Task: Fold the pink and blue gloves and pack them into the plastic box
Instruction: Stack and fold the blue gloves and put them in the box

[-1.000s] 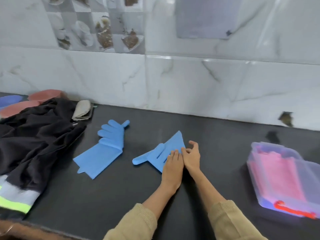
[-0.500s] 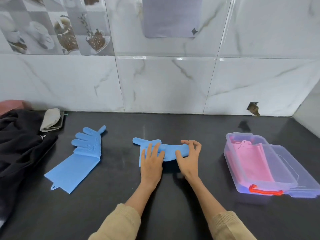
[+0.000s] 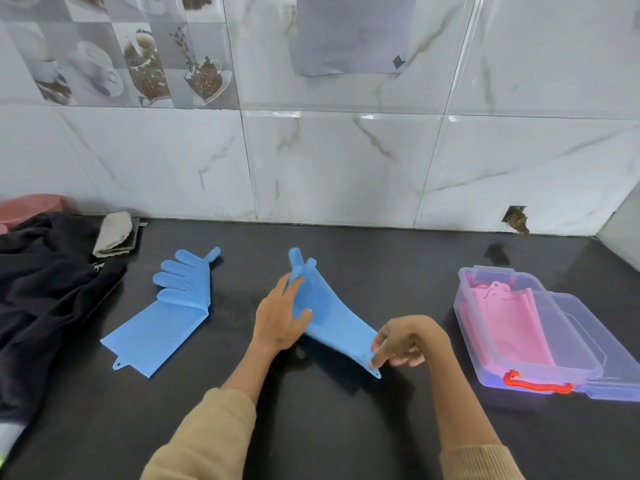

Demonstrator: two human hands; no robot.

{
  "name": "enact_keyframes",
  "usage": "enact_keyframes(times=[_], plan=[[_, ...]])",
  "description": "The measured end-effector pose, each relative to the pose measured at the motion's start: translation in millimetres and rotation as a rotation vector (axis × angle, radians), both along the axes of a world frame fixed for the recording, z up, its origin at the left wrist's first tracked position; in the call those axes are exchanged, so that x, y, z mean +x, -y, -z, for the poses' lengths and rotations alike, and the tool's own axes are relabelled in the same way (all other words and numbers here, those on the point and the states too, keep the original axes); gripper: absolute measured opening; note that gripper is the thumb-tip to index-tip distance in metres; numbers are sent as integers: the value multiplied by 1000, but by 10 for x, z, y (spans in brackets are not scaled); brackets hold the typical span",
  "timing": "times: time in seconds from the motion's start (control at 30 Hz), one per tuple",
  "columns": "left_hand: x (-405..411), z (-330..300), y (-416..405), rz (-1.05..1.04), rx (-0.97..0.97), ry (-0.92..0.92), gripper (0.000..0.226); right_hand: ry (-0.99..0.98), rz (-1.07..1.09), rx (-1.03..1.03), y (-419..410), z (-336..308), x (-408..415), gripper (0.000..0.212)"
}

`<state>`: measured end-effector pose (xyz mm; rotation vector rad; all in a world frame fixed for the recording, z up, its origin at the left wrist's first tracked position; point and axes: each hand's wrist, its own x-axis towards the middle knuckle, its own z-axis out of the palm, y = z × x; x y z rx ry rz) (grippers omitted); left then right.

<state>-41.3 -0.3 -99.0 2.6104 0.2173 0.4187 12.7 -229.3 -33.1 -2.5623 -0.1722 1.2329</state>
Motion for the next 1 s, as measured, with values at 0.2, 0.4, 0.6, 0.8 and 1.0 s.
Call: enact_keyframes(times=[0.2, 0.4, 0.6, 0.8, 1.0], plan=[[186, -183, -254, -420, -351, 24, 72, 300, 131, 213, -276, -58, 198, 31], [-25, -282, 35, -669, -524, -373, 32, 458, 266, 381, -570, 306, 209, 30], [-134, -250, 103, -590, -456, -485, 11, 183, 191, 250, -642, 368, 165, 24], [-176, -208, 5, -646, -374, -412, 16, 319, 282, 369, -751, 474, 176, 20], [-152, -188, -106, -663, -314, -401, 21, 295, 301, 434, -850, 550, 107, 17]])
